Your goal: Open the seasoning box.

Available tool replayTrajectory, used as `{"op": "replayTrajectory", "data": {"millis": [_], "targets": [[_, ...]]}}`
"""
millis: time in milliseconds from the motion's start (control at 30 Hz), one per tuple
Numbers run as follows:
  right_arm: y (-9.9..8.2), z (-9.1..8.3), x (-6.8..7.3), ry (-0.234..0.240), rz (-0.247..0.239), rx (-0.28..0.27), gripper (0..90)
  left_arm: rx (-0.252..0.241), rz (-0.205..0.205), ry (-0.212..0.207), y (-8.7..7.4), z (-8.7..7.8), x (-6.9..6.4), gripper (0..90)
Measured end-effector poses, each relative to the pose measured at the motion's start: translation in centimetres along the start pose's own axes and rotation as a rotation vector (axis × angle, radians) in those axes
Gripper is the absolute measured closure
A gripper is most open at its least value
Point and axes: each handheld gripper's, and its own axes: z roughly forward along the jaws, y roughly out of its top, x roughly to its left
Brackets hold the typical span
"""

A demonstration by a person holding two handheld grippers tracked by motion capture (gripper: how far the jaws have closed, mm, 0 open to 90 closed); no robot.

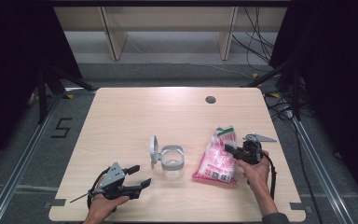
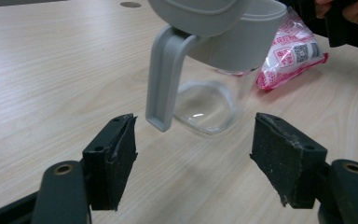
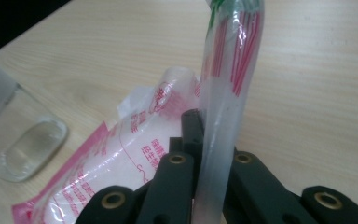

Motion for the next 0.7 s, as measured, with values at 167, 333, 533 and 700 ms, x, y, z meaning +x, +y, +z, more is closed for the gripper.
{"op": "replayTrajectory", "data": {"millis": [167,333,533,700], "targets": [[0.7,-0.9,1.0,0.03,-0.037,-0.029,90.0,0.006,0.01,-0.007,0.1,0.0,-0.6,29.8],[1.3,-1.9,2.0,0.052,-0.091,-0.058,90.0,-0.002,0.018,-0.023,0.4,0.1,-1.5,29.8],[1.7,-2.9,2.9,0.088,-0.113,-0.09,90.0,0.012,0.052,-0.053,0.6,0.9,-3.1,29.4],[2.2,-3.6,3.8,0.114,-0.133,-0.126,90.0,0.035,0.067,-0.084,0.7,2.3,-4.2,29.6]]}}
